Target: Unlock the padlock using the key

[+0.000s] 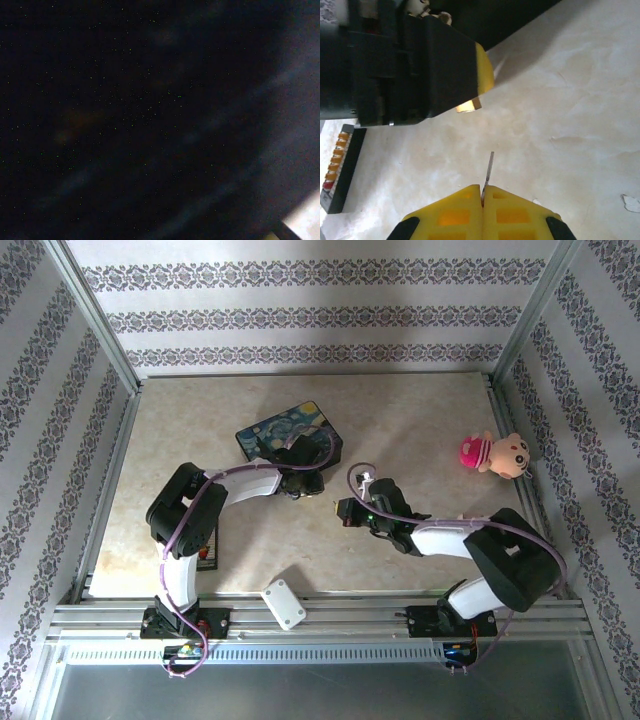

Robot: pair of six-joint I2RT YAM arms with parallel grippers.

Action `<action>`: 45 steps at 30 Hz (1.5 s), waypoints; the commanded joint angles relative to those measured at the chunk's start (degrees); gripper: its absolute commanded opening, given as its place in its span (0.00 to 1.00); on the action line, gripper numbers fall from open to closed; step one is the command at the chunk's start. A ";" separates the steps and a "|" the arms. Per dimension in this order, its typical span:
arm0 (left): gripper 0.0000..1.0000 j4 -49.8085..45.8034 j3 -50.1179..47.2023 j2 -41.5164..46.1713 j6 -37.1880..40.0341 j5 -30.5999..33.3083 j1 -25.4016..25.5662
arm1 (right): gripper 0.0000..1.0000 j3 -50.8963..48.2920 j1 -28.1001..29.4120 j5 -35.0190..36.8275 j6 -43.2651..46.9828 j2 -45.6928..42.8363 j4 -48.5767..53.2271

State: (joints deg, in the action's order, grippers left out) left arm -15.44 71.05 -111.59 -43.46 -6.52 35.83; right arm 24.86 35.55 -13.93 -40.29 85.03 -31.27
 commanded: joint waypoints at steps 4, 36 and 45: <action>0.10 -0.12 -0.58 1.68 -1.12 -4.91 0.73 | 0.00 -0.31 2.30 2.13 0.61 5.33 -11.13; 0.10 5.66 -3.61 3.69 -16.92 -14.92 -2.26 | 0.00 -7.32 5.95 8.21 1.43 22.69 -48.10; 0.09 6.64 -4.26 3.66 -18.85 -14.10 -2.35 | 0.00 -9.20 5.93 9.80 2.67 20.46 -48.10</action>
State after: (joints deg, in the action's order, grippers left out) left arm -9.41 67.81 -108.62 -58.83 -18.22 34.00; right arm 16.29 41.15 -5.48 -39.03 106.78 -76.58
